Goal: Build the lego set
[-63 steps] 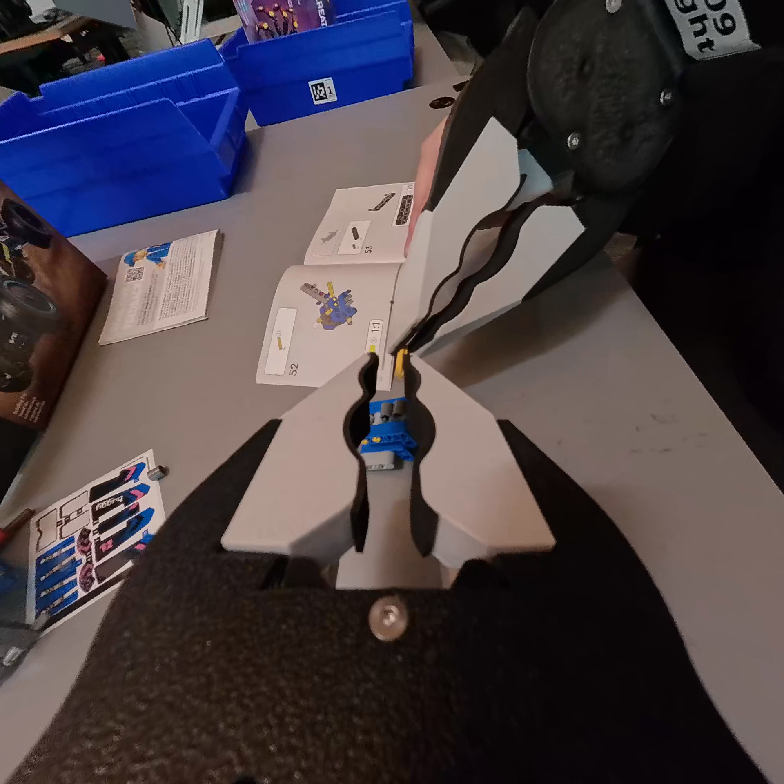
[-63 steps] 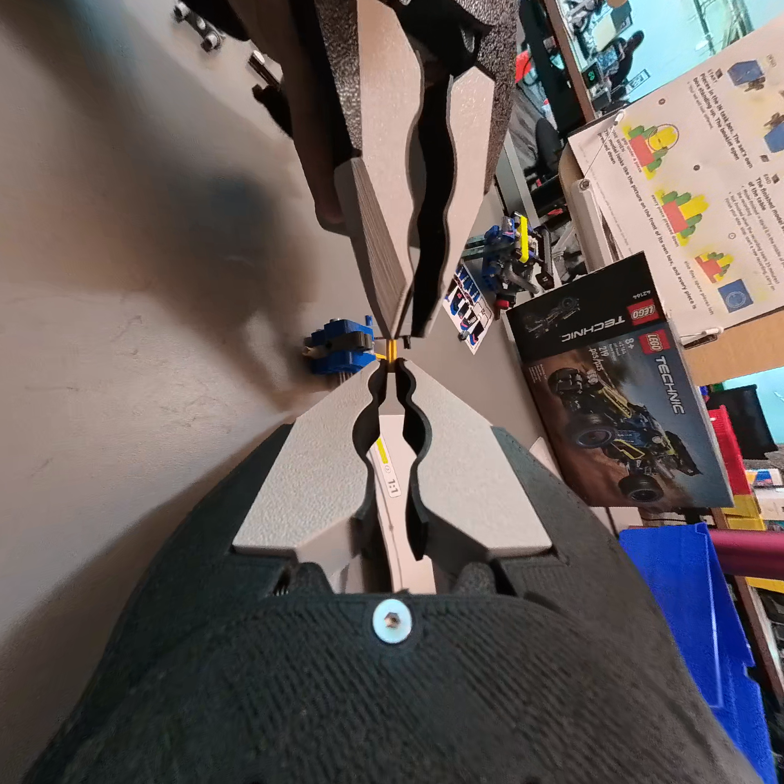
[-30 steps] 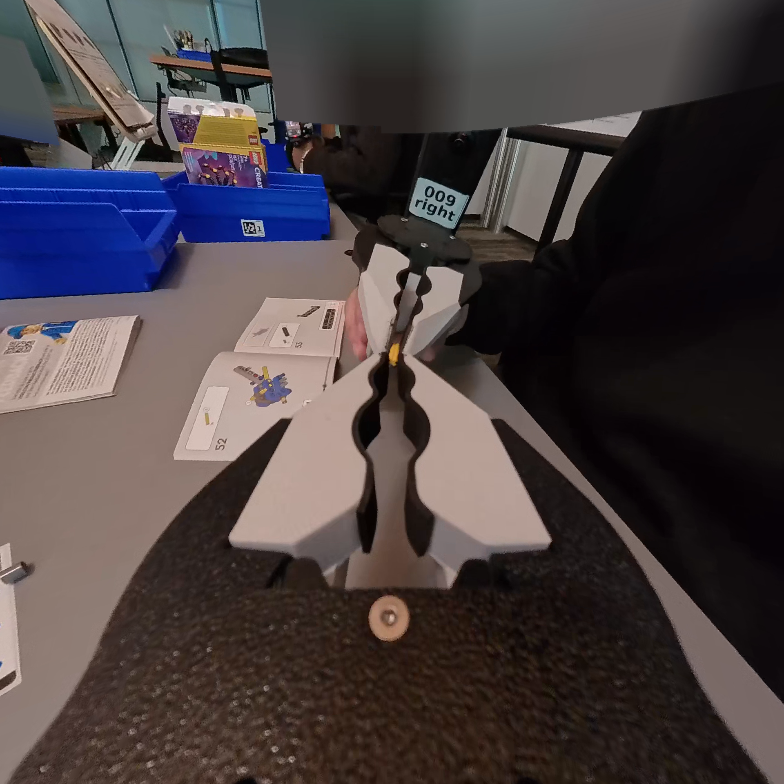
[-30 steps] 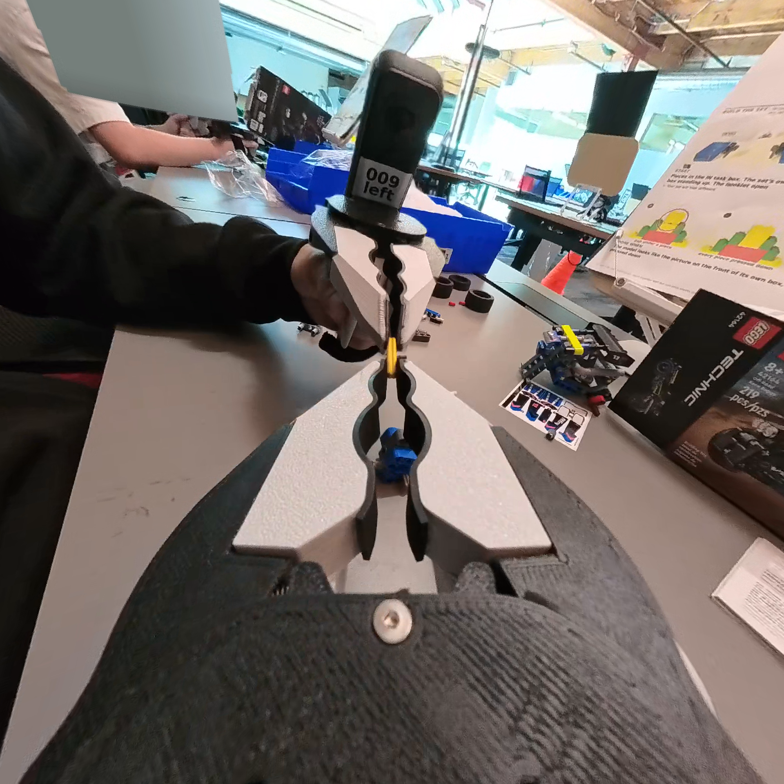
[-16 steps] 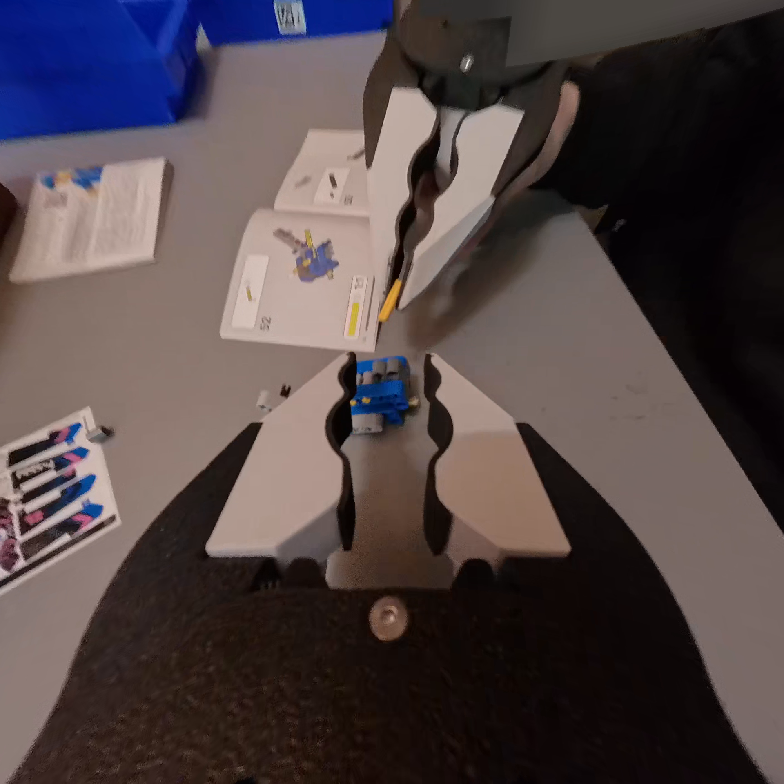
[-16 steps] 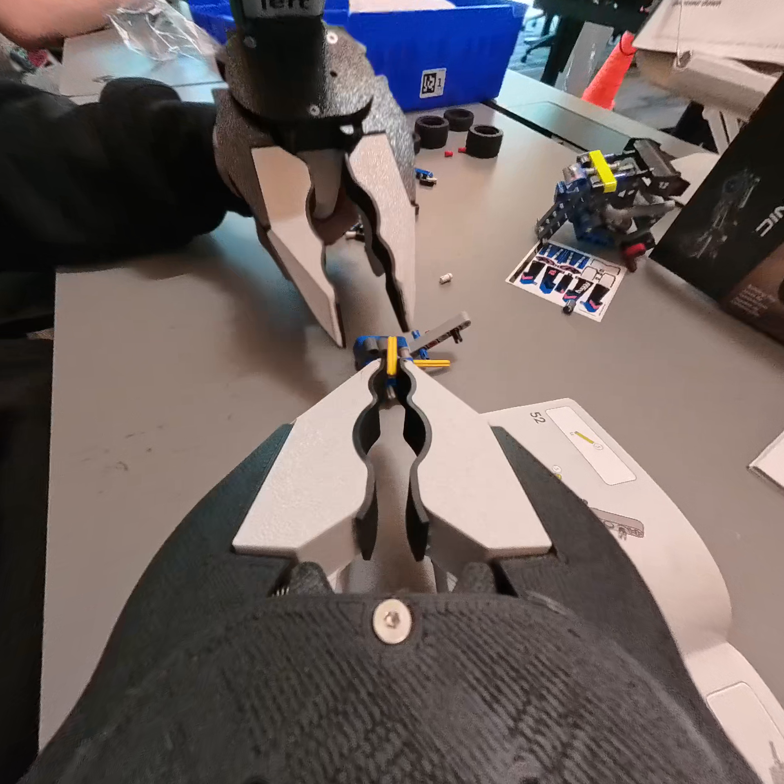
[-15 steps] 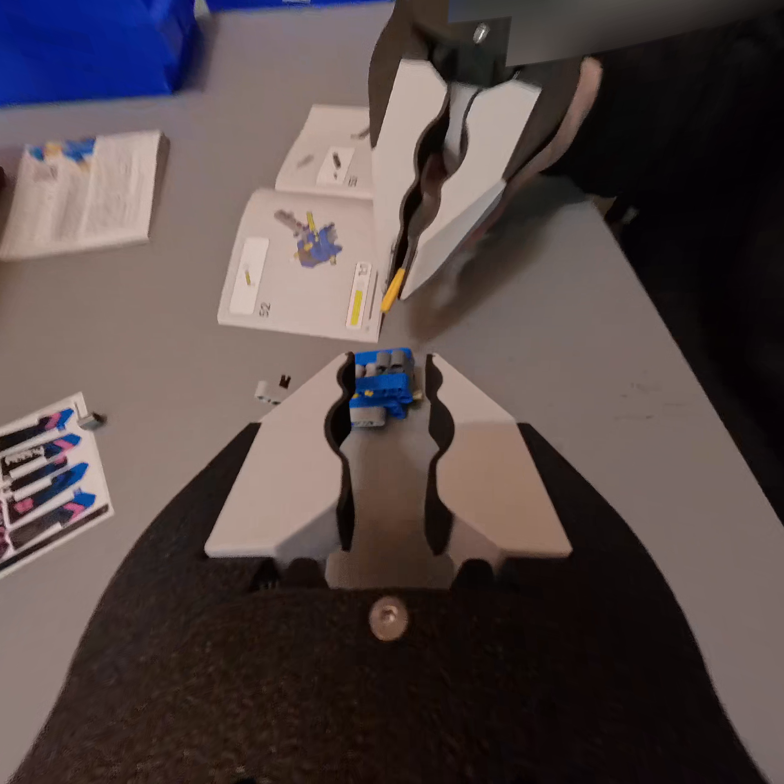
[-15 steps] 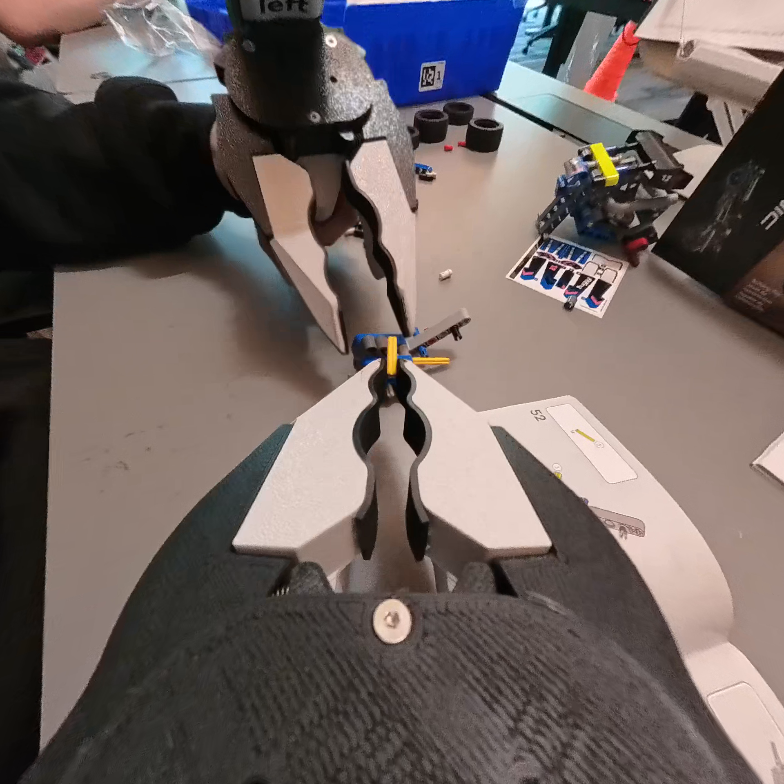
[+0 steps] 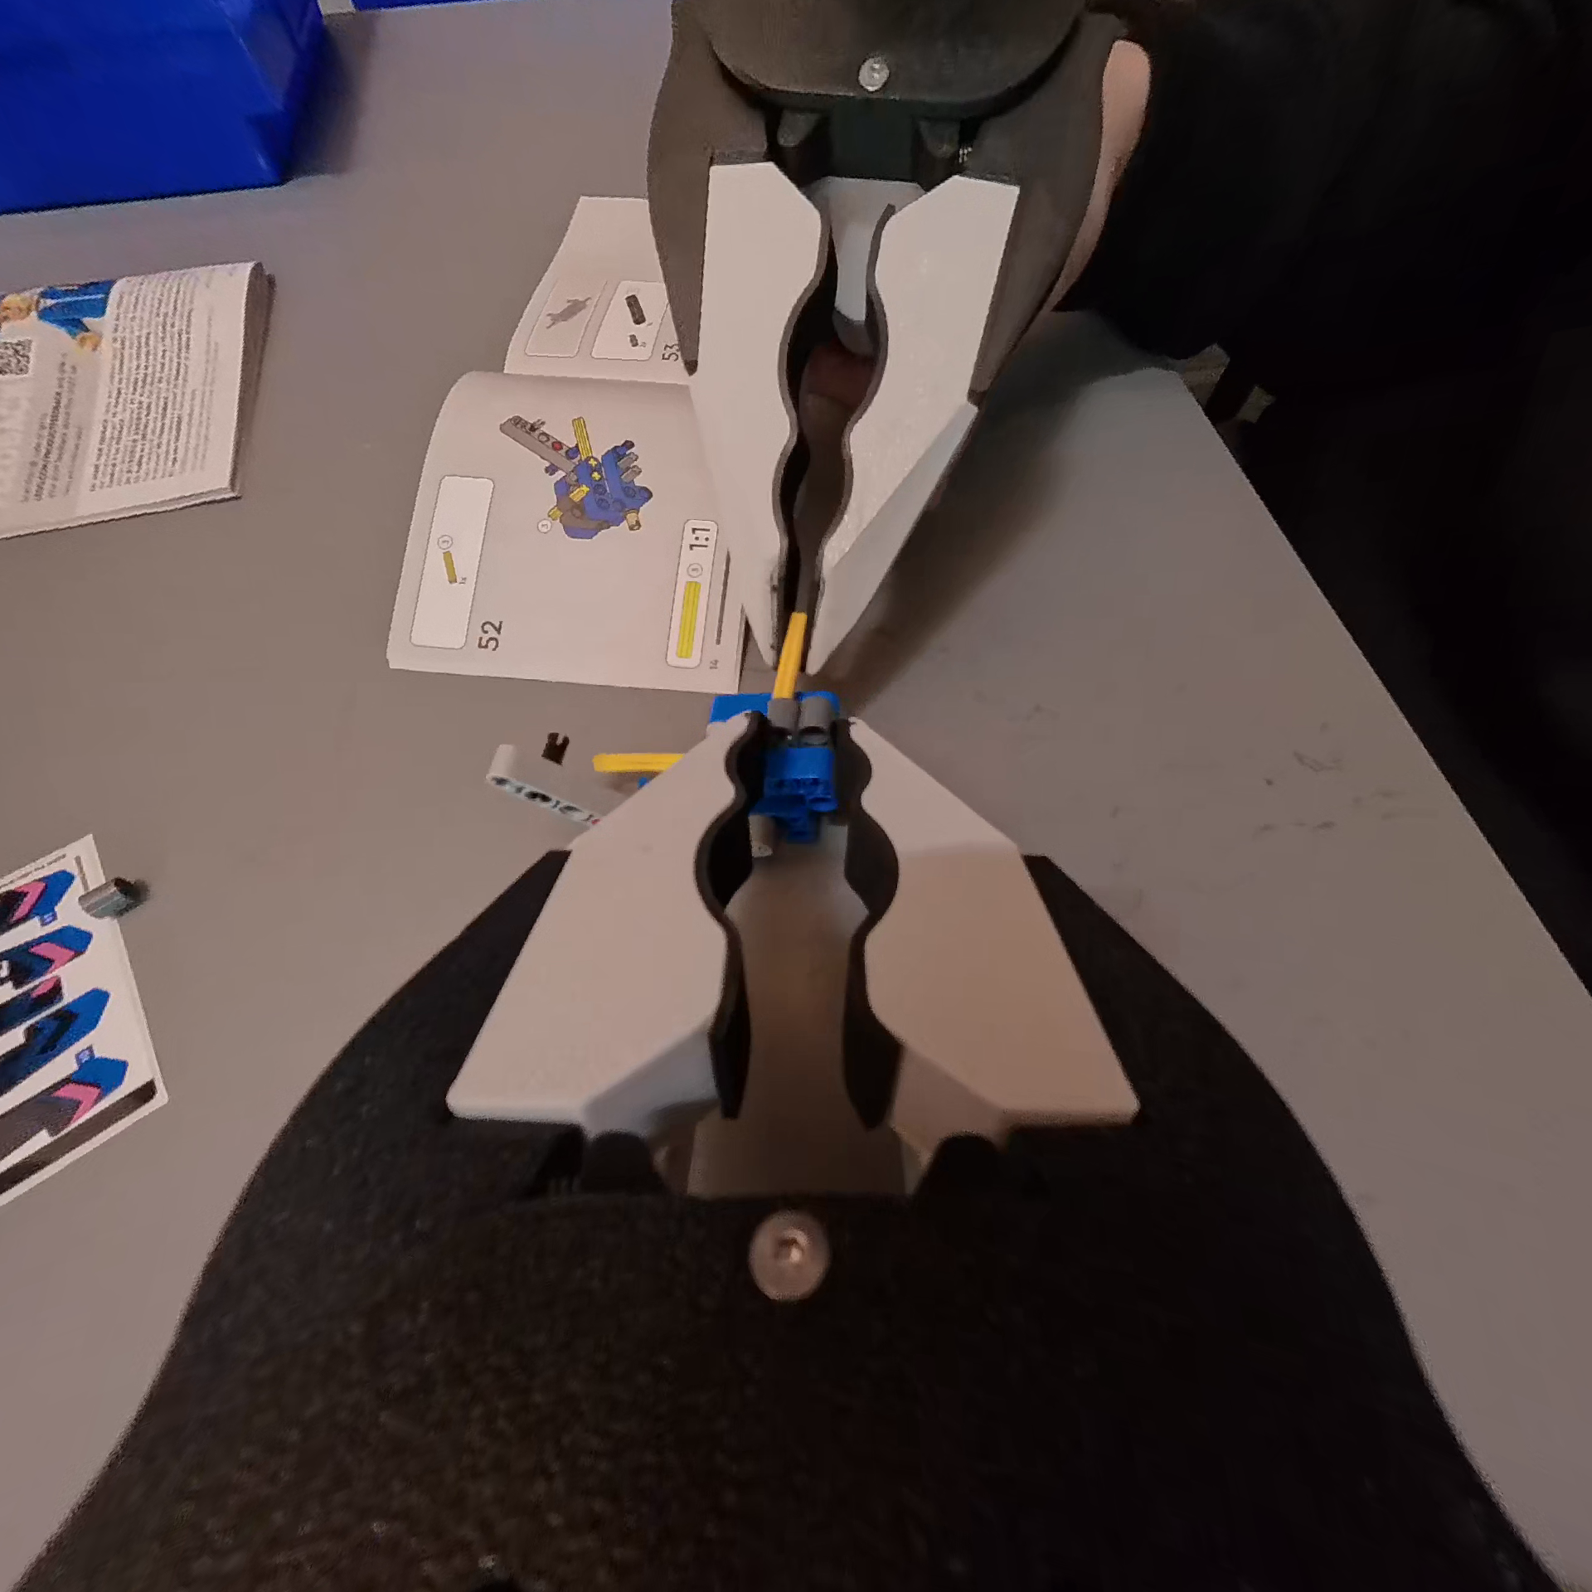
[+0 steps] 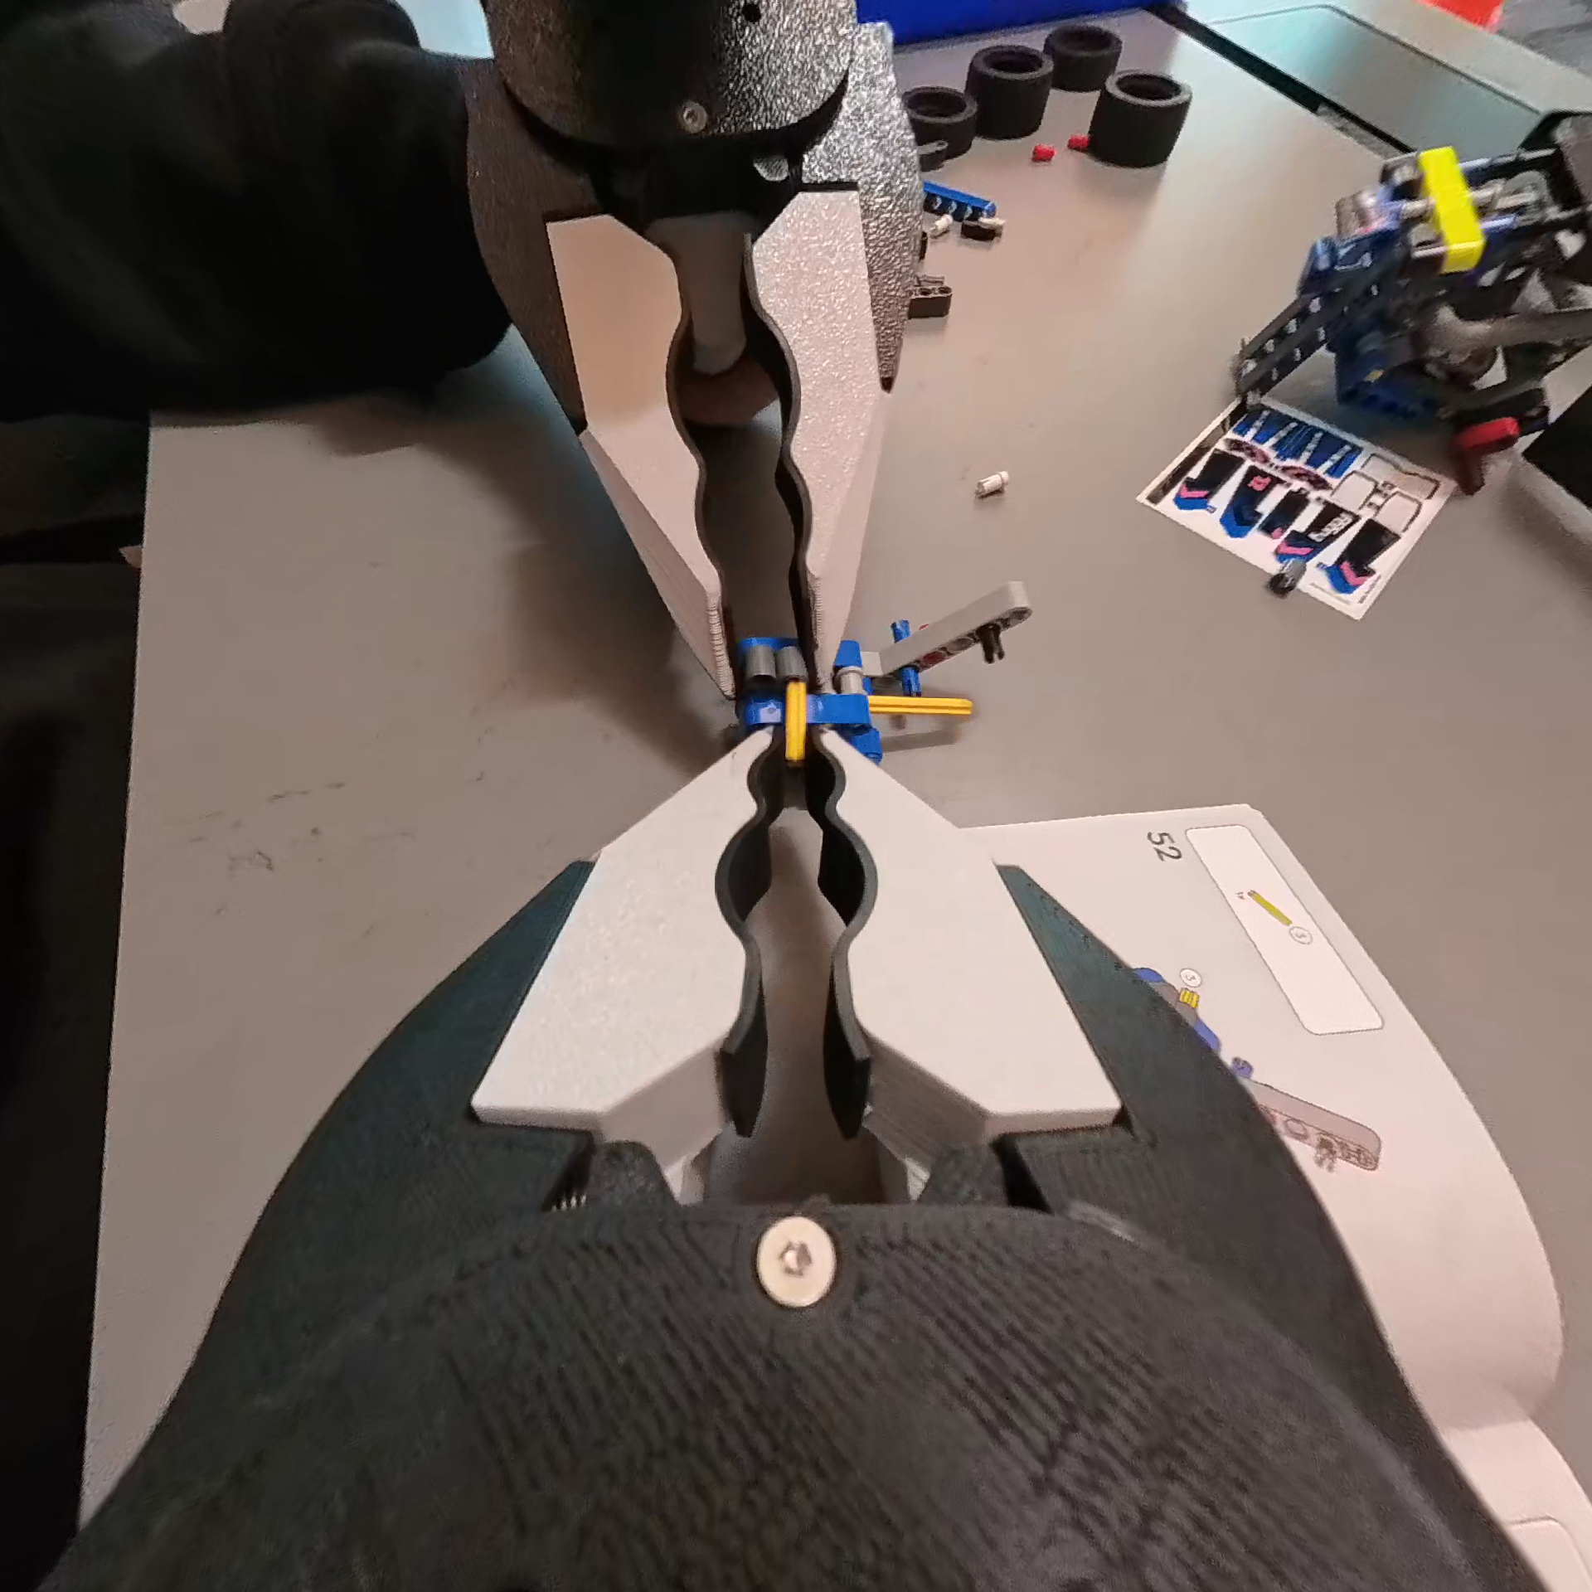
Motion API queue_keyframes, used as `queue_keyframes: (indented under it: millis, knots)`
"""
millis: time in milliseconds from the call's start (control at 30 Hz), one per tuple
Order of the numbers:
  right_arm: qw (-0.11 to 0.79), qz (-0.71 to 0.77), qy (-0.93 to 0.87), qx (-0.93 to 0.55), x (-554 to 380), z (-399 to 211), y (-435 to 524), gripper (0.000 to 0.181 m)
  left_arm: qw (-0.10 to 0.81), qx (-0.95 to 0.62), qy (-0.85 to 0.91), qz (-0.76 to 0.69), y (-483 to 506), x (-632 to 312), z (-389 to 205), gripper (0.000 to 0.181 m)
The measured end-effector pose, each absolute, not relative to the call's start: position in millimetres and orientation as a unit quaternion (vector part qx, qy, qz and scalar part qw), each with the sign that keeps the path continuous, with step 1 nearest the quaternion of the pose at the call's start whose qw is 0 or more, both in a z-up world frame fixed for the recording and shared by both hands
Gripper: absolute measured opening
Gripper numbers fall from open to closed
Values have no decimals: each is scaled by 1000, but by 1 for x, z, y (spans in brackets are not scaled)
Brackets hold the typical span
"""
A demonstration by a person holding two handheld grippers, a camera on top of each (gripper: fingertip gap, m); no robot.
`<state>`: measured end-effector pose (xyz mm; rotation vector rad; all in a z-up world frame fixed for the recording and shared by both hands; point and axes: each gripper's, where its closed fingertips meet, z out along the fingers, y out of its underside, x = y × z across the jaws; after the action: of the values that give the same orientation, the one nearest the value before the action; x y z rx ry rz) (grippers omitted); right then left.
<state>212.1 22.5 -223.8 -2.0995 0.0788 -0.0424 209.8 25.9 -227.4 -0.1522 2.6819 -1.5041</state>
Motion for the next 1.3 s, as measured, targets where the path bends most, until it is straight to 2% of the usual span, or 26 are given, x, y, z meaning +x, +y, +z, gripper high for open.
queue_keyframes:
  millis: [467, 700, 900, 1100, 1300]
  knots:
    - [495, -111, -85, -858, 215, -223, 26, 3, 15, -60, 870, -490, 29, 211, -228, 12]
    - [489, -41, -18, -871, 215, -219, 31, 3, 4, -70, 869, -490, 31, 213, -228, 12]
    - [485, -88, -47, -869, 218, -221, 32, 3, -11, -83, 867, -492, 33, 215, -228, 12]
    - [507, -4, 10, -862, 217, -220, 33, 3, -30, -85, 865, -493, 34, 214, -228, 12]
    - [503, -93, -49, -858, 218, -221, 35, 3, -67, -103, 860, -496, 36, 215, -227, 12]
